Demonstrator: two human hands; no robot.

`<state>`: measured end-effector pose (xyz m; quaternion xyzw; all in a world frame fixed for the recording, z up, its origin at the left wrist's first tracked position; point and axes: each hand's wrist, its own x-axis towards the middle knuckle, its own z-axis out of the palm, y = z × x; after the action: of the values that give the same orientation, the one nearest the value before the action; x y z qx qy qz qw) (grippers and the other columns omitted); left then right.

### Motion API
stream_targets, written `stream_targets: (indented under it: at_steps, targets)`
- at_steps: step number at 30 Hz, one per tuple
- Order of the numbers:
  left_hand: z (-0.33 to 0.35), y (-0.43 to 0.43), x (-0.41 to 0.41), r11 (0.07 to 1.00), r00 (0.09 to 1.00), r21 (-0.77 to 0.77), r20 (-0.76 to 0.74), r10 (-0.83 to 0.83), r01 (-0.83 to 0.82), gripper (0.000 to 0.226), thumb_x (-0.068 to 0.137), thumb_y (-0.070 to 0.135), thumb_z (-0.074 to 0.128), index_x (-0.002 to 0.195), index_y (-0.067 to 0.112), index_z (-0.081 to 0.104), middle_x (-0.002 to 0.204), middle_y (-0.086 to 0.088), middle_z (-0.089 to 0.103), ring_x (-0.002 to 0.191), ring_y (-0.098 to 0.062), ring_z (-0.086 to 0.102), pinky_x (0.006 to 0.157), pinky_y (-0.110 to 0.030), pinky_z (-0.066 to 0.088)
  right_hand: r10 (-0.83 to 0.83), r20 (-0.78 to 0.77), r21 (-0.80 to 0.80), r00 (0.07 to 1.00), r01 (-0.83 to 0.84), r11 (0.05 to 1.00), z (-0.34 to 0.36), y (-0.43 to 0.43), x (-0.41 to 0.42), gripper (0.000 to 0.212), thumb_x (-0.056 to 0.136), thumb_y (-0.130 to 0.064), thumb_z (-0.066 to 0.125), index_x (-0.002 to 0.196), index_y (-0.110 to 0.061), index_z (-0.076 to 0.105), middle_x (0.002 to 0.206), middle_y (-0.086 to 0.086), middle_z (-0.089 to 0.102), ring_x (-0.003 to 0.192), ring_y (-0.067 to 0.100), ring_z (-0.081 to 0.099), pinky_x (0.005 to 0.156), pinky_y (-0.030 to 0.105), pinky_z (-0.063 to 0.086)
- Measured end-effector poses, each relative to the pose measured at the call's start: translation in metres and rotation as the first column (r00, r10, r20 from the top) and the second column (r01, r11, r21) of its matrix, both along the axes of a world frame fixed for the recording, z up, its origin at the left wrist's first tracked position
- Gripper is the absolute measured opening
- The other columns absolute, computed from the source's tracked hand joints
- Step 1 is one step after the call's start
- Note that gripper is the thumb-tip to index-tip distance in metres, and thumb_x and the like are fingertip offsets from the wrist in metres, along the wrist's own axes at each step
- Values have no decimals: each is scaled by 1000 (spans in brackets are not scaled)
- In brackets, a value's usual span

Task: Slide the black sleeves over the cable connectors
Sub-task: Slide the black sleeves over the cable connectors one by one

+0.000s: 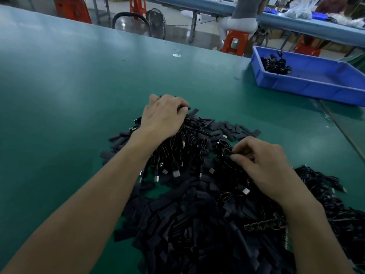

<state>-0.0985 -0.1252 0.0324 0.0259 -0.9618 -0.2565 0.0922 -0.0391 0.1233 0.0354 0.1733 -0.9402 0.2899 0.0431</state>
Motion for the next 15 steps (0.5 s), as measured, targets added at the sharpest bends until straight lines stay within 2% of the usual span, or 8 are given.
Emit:
stream_targets:
  at_steps: [2,5,7,8,10,11,12,15]
  targets:
    - [7,1,1,996,999,-85,14,39,-37,29,102,39,48,124,37,66,136,0,53,128,-29,36,105,-41,34,-10,-6,-59,1000,10,998,-3,5,-5,17,92,-20,71,84,-33,62,81,-16,67,80,-3,61,68,10,45]
    - [17,14,17,992,969,-107,-243,45,-73,21,99,31,60,116,28,71,125,-2,55,120,-24,44,98,-35,37,-7,12,-148,1000,9,989,-10,9,-9,21,92,-19,71,83,-35,63,77,-15,68,76,0,63,67,10,46]
    - [20,31,34,998,900,-53,-432,-59,40,14,98,25,63,105,19,73,107,-1,61,100,-18,54,85,-30,45,-6,50,-192,999,16,981,-14,12,-12,19,93,-19,70,83,-34,65,76,-16,69,72,2,64,66,15,47]
    - [19,41,43,989,879,-13,-458,-135,145,12,98,25,63,101,17,71,99,1,64,90,-16,58,81,-31,50,0,72,-206,997,14,978,-15,14,-13,17,93,-20,69,83,-32,66,77,-17,70,69,3,63,65,18,47]
    - [12,62,57,934,882,118,-385,-271,338,12,96,27,65,101,17,69,93,5,68,80,-11,61,77,-30,54,33,101,-251,994,-7,968,-15,17,-16,16,93,-18,69,83,-29,67,76,-15,70,66,2,62,65,18,47]
    - [6,70,61,896,896,210,-310,-318,391,15,94,29,69,103,18,66,93,8,67,79,-6,61,75,-23,53,61,103,-281,993,-30,959,-14,19,-17,17,93,-15,69,82,-28,68,76,-13,71,66,1,62,64,16,47]
    - [0,76,63,858,906,303,-224,-360,416,19,92,32,72,105,20,63,94,10,64,79,0,58,72,-16,50,97,105,-314,990,-60,948,-12,20,-17,19,94,-12,68,82,-28,69,76,-11,72,67,0,62,64,15,47]
    - [-21,86,60,747,910,543,-82,-406,383,21,88,31,77,95,25,58,82,13,57,67,4,50,64,-12,42,203,130,-380,970,-140,914,-9,24,-17,23,95,-8,65,85,-28,71,77,-8,72,70,2,63,64,14,48]
